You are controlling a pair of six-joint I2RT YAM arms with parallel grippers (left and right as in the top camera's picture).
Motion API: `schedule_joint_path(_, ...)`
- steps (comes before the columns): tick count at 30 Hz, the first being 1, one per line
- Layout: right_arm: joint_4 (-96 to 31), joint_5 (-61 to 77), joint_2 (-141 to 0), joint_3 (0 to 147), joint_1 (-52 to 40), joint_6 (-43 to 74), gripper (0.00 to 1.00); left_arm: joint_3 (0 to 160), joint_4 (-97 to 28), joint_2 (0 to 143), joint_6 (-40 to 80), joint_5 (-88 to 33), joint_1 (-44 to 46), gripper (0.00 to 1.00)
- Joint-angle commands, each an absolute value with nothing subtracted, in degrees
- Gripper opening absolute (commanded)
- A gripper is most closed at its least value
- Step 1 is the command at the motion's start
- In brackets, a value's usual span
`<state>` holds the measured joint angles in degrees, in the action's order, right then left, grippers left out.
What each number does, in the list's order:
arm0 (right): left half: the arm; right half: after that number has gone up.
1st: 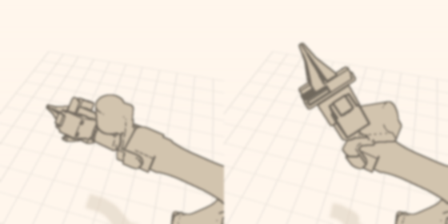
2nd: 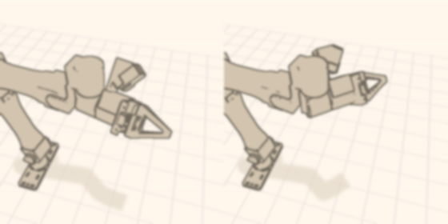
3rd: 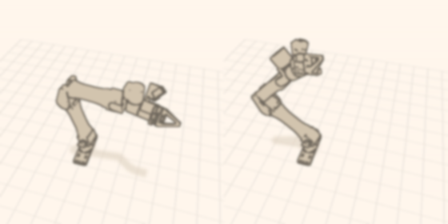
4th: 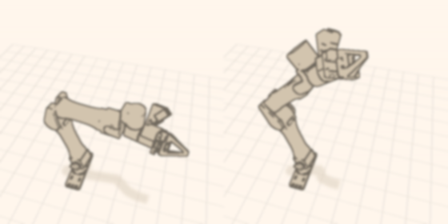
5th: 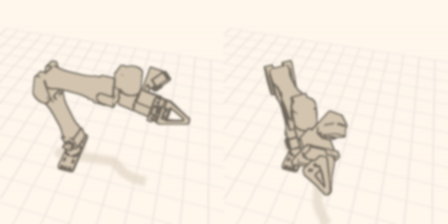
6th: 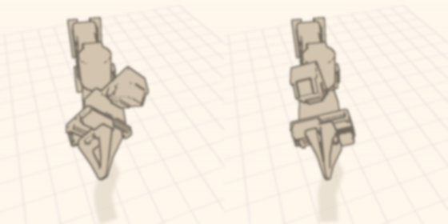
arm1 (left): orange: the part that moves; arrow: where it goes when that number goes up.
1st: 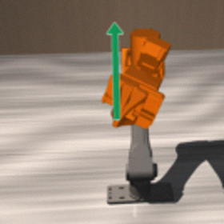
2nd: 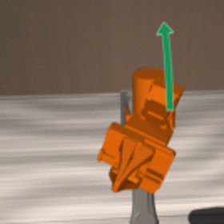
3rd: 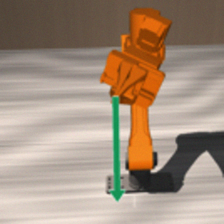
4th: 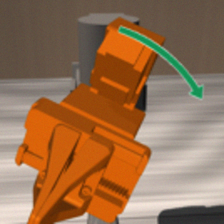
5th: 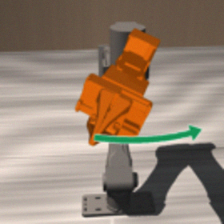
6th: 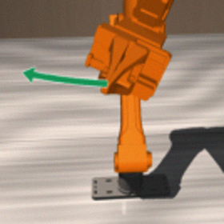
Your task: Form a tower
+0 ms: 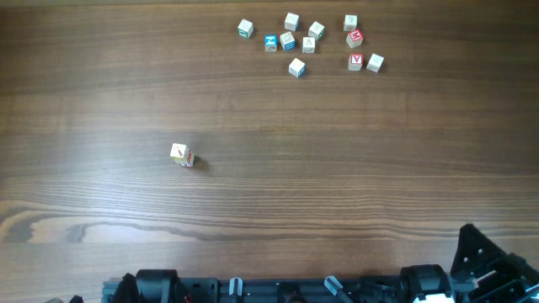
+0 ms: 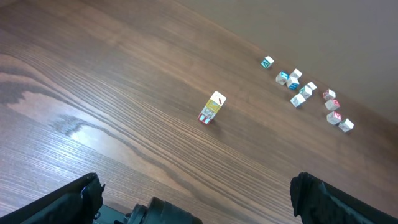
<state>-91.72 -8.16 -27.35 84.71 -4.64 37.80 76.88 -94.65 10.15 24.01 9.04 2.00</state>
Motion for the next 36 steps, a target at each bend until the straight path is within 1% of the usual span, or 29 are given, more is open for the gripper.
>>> schedule_joint_path(1, -89.84, -12.91, -23.03, 83.99, -3.44, 37.52, 1.00, 76.90, -94.59, 10.17, 23.11, 8.38, 2.13, 1.00)
schedule_joint_path(2, -86.78, -12.84, -21.67, 83.29, -3.03, 35.70, 1.00, 76.90, -94.59, 10.17, 23.11, 8.38, 2.13, 1.00)
schedule_joint_path(4, -73.38, -7.20, -17.43, 78.37, -0.82, 23.27, 1.00, 76.90, -94.59, 10.17, 23.11, 8.38, 2.13, 1.00)
schedule_joint_path(6, -55.31, 2.57, -12.34, 67.26, 3.07, 9.74, 1.00, 76.90, -94.61, 10.17, 23.11, 8.38, 2.13, 1.00)
schedule_joint_path(7, -47.11, 7.70, -9.98, 60.60, 4.80, 6.09, 0.99, 76.90, -94.61, 10.17, 23.11, 8.38, 2.13, 1.00)
schedule_joint_path(8, -35.33, 14.63, -6.92, 50.54, 7.14, 3.77, 1.00, 76.90, -94.59, 10.17, 23.11, 8.38, 2.13, 1.00)
schedule_joint_path(10, -17.47, 21.80, -3.07, 35.33, 9.30, 2.98, 1.00, 76.90, -94.59, 10.17, 23.11, 8.38, 2.13, 1.00)
schedule_joint_path(13, 7.33, 24.05, -0.25, 15.68, 9.41, 3.29, 1.00, 76.90, -94.59, 10.17, 23.11, 8.38, 2.13, 1.00)
schedule_joint_path(14, 11.14, 23.49, -0.21, 12.05, 9.41, 4.27, 1.00, 76.90, -94.59, 10.17, 23.11, 8.38, 2.13, 1.00)
schedule_joint_path(15, 12.84, 21.89, -0.21, 10.09, 9.41, 6.09, 1.00, 76.90, -94.59, 10.17, 23.11, 8.38, 2.13, 1.00)
schedule_joint_path(16, 14.41, 17.89, -0.21, 7.22, 9.41, 10.39, 1.00, 76.90, -94.59, 10.17, 23.11, 8.38, 2.13, 1.00)
schedule_joint_path(18, 14.39, 11.86, -0.21, 3.53, 9.41, 16.34, 1.00, 76.90, -94.59, 10.17, 23.11, 8.38, 2.13, 1.00)
schedule_joint_path(21, 13.39, 10.70, -0.21, 0.27, 9.39, 16.56, 1.00, 76.90, -94.59, 10.17, 23.11, 8.38, 2.13, 1.00)
schedule_joint_path(24, 5.34, 9.23, -0.19, 0.25, 9.41, 16.56, 0.99, 76.90, -94.59, 10.17, 23.11, 8.38, 2.13, 1.00)
schedule_joint_path(25, 0.40, 8.12, -0.19, 0.25, 9.41, 16.56, 1.00, 76.90, -94.59, 10.17, 23.11, 8.38, 2.13, 1.00)
schedule_joint_path(36, 0.51, 7.66, -0.25, 0.30, 9.41, 16.58, 1.00, 76.90, -94.59, 10.17, 23.11, 8.38, 2.13, 1.00)
